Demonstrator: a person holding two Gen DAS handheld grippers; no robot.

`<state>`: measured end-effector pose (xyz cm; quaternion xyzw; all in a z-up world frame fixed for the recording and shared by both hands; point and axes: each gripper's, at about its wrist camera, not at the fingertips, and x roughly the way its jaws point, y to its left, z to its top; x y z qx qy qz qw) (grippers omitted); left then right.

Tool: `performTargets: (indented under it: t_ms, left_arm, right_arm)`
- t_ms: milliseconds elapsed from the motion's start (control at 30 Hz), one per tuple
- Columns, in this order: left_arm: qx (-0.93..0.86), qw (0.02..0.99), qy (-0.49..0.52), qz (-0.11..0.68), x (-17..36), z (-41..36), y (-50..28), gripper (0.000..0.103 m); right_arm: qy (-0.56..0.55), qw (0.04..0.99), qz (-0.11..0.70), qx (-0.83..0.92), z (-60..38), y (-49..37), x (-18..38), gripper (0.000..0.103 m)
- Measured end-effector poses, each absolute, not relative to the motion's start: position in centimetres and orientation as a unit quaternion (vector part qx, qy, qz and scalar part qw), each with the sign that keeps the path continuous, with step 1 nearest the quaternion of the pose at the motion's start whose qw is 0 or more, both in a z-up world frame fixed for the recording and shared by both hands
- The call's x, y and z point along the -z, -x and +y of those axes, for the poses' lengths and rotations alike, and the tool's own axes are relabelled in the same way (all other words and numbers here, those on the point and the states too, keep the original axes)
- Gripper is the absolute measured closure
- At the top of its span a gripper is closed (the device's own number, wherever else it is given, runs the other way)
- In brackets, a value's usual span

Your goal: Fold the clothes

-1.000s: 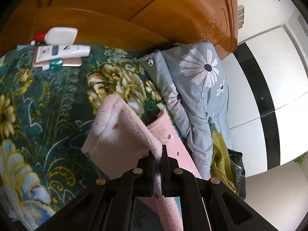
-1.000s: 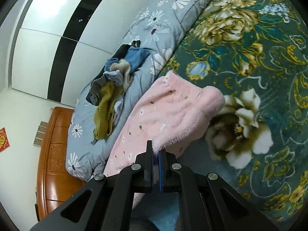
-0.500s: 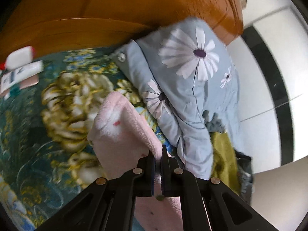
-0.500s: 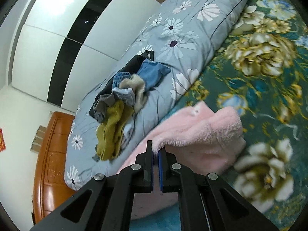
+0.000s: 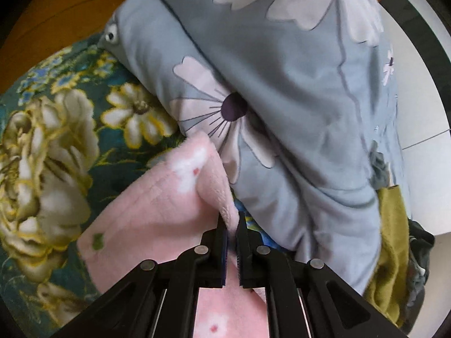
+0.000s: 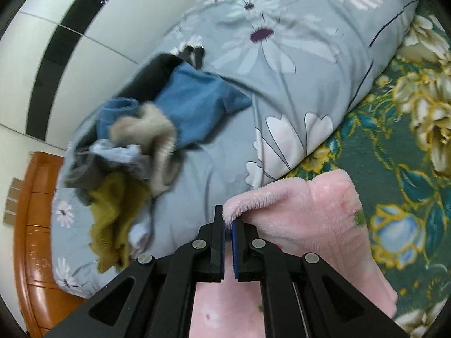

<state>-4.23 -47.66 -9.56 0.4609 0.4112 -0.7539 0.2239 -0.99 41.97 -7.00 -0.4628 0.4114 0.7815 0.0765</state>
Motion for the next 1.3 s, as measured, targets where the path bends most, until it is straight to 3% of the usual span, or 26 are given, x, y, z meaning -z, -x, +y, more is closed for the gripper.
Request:
performTargets:
  t_ms: [133,200,267,367,433,667,733,800,967,1067,1133,1300]
  left_arm:
    - [0.764,0.187,-0.450,0.422,10.0,-47.6,3.5,0.094]
    - [0.772,0.159,-0.434,0.436,9.1,-47.5,2.4,0.086]
    - [0.782,0.139,-0.410,0.448,7.8,-47.7,0.5,0.062]
    - [0.795,0.147,-0.382,0.448,6.2,-48.2,-2.9,0.048]
    - [0.795,0.169,-0.374,0.446,5.7,-48.8,-5.4,0.046]
    - [0.744,0.198,-0.394,0.501,11.2,-48.8,-11.9,0.045]
    - [0.731,0.192,-0.388,0.528,12.9,-48.4,-12.6,0.045]
    - [0.720,0.179,-0.381,0.552,14.2,-47.8,-12.9,0.045]
    - [0.704,0.173,-0.375,0.578,16.6,-46.3,-12.9,0.045]
    - [0.709,0.178,-0.352,0.585,16.9,-45.8,-13.5,0.043]
    - [0.708,0.177,-0.343,0.592,17.2,-45.7,-13.8,0.042]
    - [0.709,0.174,-0.331,0.598,17.3,-45.4,-14.4,0.042]
  right_arm:
    - [0.478,0.082,0.409,-0.773,42.0,1.8,9.2,0.099]
    - [0.482,0.080,0.406,-0.772,41.9,1.9,9.7,0.098]
    - [0.485,0.077,0.393,-0.777,41.7,2.0,9.8,0.097]
    - [0.489,0.062,0.359,-0.792,41.1,2.1,9.1,0.088]
    - [0.485,0.053,0.346,-0.802,40.7,1.8,8.2,0.061]
    - [0.435,0.024,0.340,-0.833,40.1,-4.6,3.9,0.057]
    - [0.435,0.034,0.337,-0.834,40.2,-7.3,3.6,0.045]
    - [0.443,0.063,0.347,-0.824,41.4,-10.6,4.2,0.045]
    - [0.424,0.119,0.463,-0.770,45.1,-17.5,8.7,0.044]
    - [0.404,0.114,0.511,-0.750,45.1,-18.3,10.8,0.044]
    - [0.389,0.097,0.538,-0.741,44.6,-18.0,12.0,0.031]
    - [0.382,0.094,0.560,-0.729,43.1,-16.0,14.1,0.030]
